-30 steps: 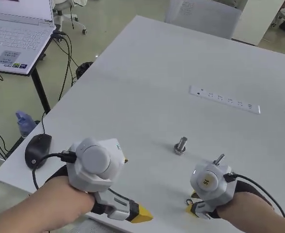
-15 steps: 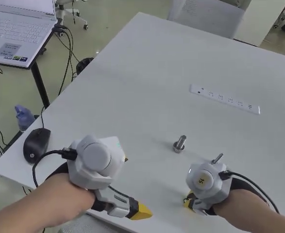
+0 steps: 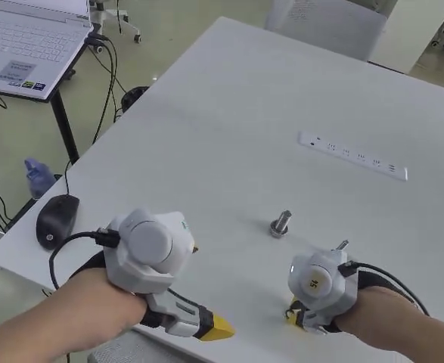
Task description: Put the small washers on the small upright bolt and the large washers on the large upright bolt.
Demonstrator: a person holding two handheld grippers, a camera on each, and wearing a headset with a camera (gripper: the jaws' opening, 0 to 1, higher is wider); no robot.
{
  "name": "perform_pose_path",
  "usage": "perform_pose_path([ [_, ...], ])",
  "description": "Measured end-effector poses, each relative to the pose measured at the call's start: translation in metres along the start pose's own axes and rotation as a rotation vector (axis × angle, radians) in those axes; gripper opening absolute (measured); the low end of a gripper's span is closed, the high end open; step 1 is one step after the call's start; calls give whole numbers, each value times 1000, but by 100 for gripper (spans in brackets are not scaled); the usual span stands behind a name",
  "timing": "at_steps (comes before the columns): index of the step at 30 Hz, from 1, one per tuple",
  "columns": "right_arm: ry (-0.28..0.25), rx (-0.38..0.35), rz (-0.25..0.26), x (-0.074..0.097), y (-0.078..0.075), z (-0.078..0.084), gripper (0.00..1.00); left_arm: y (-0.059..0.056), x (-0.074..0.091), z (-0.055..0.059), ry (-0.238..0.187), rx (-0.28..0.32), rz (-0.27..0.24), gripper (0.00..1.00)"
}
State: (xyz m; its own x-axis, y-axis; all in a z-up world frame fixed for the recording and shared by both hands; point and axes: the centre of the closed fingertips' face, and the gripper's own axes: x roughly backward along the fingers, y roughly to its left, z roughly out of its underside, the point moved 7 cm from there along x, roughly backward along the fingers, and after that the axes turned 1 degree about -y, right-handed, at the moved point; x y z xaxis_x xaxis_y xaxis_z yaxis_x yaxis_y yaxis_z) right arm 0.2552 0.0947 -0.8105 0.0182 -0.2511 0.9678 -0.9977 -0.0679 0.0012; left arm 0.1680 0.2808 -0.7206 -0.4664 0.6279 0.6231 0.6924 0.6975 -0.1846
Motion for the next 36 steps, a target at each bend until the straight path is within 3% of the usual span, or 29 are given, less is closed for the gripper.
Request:
perform_pose_path([
  [9,34,61,9,0,2,-3,13,1,-1,1,4,2,-3,81],
  [20,4,-26,-8,1,-1,1,12,0,-3,-1,1,3,-2,81],
  [26,4,-44,5,8,-6,10,12,0,-1,-5,-12,-1,-5,80],
  [36,-3,-133,34,31,-23,41,12,4,-2,-10,-18,-6,-17,85],
])
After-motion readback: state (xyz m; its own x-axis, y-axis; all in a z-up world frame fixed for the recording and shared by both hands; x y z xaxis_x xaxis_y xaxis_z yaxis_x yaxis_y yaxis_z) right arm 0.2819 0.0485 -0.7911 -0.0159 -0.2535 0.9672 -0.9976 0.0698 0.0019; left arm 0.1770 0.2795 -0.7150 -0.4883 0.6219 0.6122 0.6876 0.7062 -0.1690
